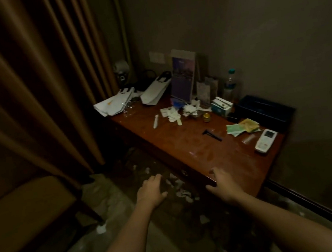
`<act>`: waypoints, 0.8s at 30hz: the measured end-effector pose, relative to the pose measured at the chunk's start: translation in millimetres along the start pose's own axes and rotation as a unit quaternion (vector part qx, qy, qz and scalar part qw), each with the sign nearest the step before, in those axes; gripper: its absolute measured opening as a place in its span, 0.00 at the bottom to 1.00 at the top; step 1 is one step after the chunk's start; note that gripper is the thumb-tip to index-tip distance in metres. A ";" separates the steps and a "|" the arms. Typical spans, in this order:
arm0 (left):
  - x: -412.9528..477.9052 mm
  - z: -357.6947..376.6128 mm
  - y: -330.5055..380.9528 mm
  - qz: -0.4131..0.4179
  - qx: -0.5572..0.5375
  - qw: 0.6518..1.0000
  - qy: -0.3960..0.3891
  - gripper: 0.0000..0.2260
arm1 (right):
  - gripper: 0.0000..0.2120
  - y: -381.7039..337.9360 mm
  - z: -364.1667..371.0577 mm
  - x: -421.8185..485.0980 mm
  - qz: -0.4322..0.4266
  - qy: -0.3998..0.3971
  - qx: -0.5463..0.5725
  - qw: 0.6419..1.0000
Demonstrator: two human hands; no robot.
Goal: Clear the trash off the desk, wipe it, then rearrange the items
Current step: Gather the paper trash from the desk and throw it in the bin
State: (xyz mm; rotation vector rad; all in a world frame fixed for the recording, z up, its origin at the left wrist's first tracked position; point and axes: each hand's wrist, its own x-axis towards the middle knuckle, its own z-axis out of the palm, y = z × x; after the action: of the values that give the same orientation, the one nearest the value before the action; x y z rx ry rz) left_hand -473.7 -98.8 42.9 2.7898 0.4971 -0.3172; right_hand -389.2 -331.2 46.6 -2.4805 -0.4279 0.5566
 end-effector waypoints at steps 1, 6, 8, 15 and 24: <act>6.6 -5.4 -12.9 -0.004 -0.008 1.000 0.001 0.26 | 0.27 -9.5 4.1 10.2 0.000 -0.002 -0.005 1.000; 50.4 -22.1 -60.3 -0.021 -0.044 0.999 0.004 0.25 | 0.26 -47.0 28.8 68.9 0.004 -0.010 -0.020 1.000; 75.1 -28.8 -75.8 -0.026 -0.047 0.999 0.004 0.26 | 0.24 -61.6 40.8 100.8 -0.006 -0.017 -0.024 1.000; 164.2 -70.3 -118.5 -0.055 -0.050 0.997 -0.021 0.30 | 0.24 -121.9 58.7 218.2 -0.024 -0.021 0.009 0.999; 297.6 -109.0 -161.6 -0.036 -0.030 0.998 -0.048 0.29 | 0.23 -152.8 55.6 333.4 0.026 -0.018 -0.008 0.999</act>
State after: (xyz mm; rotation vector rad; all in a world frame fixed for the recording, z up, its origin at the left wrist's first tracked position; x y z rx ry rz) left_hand -242.3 170.9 27.3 2.6884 0.5745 -0.4418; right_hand -155.0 -48.2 -5.2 -2.5062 -0.3838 0.6216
